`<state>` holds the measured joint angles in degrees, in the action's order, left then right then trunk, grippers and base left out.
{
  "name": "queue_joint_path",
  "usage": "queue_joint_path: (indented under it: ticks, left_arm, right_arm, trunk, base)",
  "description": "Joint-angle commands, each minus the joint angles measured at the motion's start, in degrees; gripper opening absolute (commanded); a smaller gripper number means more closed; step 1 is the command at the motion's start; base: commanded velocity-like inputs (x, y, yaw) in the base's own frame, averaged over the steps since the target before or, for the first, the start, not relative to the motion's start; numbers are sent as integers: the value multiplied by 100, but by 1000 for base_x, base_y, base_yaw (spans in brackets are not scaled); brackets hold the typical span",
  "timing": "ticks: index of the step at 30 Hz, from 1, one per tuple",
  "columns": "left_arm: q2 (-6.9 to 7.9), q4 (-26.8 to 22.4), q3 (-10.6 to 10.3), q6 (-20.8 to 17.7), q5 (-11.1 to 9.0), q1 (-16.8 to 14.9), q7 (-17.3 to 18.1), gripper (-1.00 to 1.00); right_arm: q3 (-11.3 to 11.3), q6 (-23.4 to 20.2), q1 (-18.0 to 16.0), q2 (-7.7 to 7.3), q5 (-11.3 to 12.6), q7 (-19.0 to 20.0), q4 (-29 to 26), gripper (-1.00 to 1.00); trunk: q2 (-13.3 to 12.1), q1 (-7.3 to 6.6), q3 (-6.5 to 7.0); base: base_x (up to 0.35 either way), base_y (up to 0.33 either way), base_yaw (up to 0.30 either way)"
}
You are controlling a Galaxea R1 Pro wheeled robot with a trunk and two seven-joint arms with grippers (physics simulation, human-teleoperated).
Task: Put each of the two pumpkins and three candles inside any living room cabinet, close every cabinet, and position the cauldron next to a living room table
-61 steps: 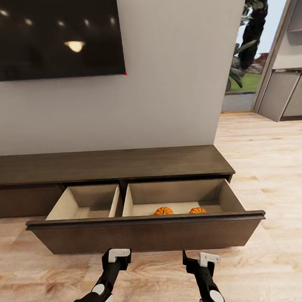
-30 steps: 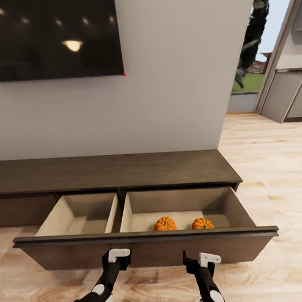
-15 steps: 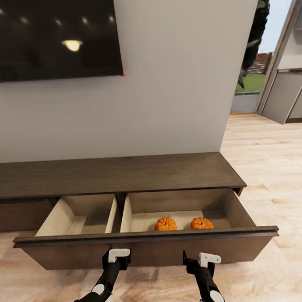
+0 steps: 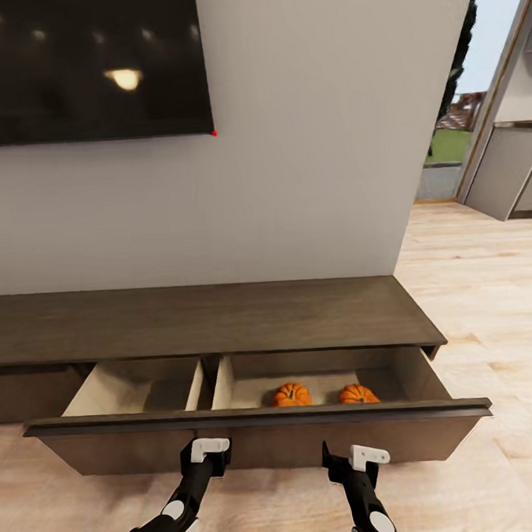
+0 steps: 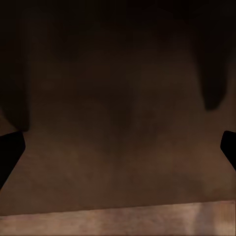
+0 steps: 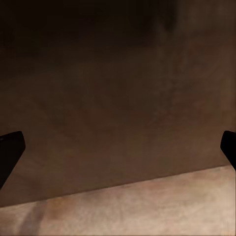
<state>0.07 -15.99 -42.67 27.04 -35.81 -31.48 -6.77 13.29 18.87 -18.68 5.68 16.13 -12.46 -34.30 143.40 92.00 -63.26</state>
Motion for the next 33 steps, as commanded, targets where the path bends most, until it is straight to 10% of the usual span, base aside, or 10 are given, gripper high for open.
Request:
queue_joint_path:
  ticks: [1,33]
  left_arm:
    - [2,-1,-48,21,-5,-7,-52,100]
    - [2,-1,-48,21,-12,-8,-44,100]
  right_arm:
    - [42,29,-4,-6,57,-37,3,100]
    - [42,29,-4,-6,57,-37,3,100]
  trunk:
    - [2,2,-4]
    - [2,2,-4]
  base:
    - [272,0,0]
    - [202,0,0]
